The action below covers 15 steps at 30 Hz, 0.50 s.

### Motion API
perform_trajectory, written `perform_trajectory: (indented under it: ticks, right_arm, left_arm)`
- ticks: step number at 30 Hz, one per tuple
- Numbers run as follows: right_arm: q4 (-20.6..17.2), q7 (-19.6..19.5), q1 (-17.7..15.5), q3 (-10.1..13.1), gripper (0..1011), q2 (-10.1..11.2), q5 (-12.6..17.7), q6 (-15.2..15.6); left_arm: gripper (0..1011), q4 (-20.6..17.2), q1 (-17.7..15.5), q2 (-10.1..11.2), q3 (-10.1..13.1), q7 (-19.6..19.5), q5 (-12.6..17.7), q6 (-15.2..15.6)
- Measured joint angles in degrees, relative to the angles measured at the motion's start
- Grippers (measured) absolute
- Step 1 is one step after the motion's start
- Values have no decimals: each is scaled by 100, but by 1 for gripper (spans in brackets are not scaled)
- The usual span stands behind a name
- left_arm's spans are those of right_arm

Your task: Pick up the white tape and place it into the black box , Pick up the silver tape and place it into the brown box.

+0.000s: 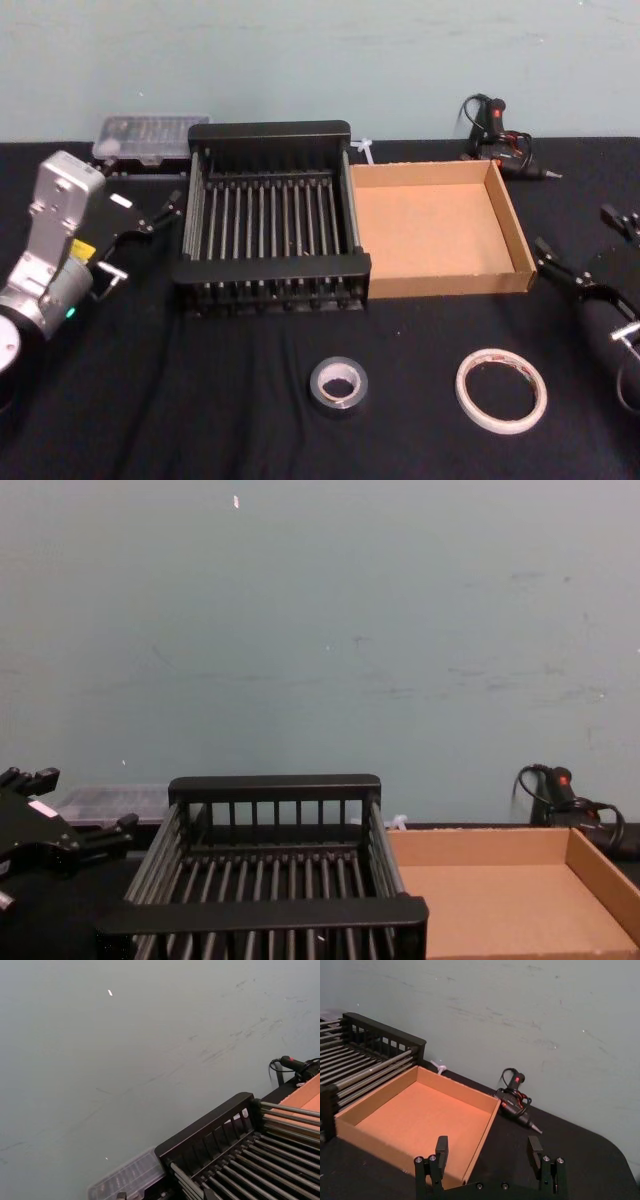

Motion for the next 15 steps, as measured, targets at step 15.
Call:
perform_trajectory:
  ticks: [15]
  right_arm:
    - [-843,189,-1269,676,1000,237,492,172]
  left_arm:
    - [1001,0,0,0,0,0,0,0]
